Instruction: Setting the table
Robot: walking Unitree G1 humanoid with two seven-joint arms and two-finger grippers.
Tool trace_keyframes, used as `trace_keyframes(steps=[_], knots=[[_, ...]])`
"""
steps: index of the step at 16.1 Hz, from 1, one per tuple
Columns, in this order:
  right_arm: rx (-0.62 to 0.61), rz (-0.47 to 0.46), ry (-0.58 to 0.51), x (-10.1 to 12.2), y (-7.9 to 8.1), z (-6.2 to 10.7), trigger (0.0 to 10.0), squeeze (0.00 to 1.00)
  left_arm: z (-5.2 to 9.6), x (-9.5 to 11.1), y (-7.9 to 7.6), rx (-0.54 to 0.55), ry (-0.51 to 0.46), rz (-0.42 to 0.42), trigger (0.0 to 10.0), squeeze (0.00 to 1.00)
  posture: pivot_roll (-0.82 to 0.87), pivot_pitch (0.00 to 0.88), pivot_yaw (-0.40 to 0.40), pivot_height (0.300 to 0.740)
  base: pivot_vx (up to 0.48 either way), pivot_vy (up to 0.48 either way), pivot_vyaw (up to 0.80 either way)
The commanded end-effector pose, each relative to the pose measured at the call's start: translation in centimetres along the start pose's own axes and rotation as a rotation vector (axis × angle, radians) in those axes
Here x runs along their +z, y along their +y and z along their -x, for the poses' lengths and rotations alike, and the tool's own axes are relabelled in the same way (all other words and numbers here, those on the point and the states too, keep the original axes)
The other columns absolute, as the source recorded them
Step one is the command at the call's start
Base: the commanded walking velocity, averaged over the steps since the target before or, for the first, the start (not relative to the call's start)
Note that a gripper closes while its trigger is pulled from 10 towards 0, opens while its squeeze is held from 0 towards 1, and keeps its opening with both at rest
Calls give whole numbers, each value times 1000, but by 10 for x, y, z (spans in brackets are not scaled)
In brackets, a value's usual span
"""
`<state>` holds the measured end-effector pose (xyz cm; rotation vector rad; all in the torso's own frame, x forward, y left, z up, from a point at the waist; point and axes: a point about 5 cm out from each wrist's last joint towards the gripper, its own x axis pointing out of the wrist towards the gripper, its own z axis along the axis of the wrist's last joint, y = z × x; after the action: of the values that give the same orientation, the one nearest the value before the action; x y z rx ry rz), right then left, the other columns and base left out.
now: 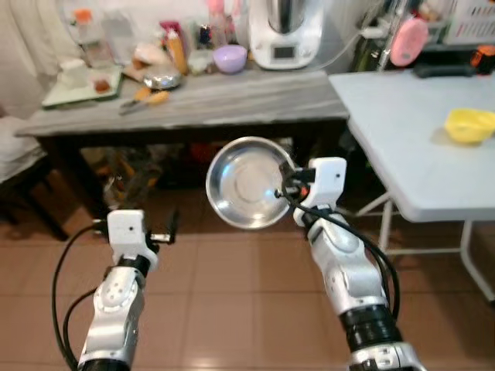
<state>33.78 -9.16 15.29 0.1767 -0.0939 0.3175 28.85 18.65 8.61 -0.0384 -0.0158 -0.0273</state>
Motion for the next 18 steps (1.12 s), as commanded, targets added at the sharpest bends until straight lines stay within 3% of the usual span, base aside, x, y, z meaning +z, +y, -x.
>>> trace_keyframes(steps=[1,4,7,11,18], knots=[[-25,6,-24,6,-9,1,10000,0,-2,6,-6,-19,-29,2,10000,0,-131,0,75,740,0,0,0],[-30,8,-25,6,-10,1,10000,0,-3,4,-8,-62,-7,56,10000,0,-135,0,75,740,0,0,0],[-29,6,-20,6,-10,1,10000,0,-2,4,-11,-67,-15,55,10000,0,-137,0,75,740,0,0,-529],[-21,37,-28,7,-10,1,10000,0,-3,4,-12,-74,-14,57,10000,0,-141,0,74,740,0,0,0],[-17,52,-27,8,-9,0,10000,0,-3,5,-18,-100,-18,68,10000,0,-143,0,75,740,0,0,779]])
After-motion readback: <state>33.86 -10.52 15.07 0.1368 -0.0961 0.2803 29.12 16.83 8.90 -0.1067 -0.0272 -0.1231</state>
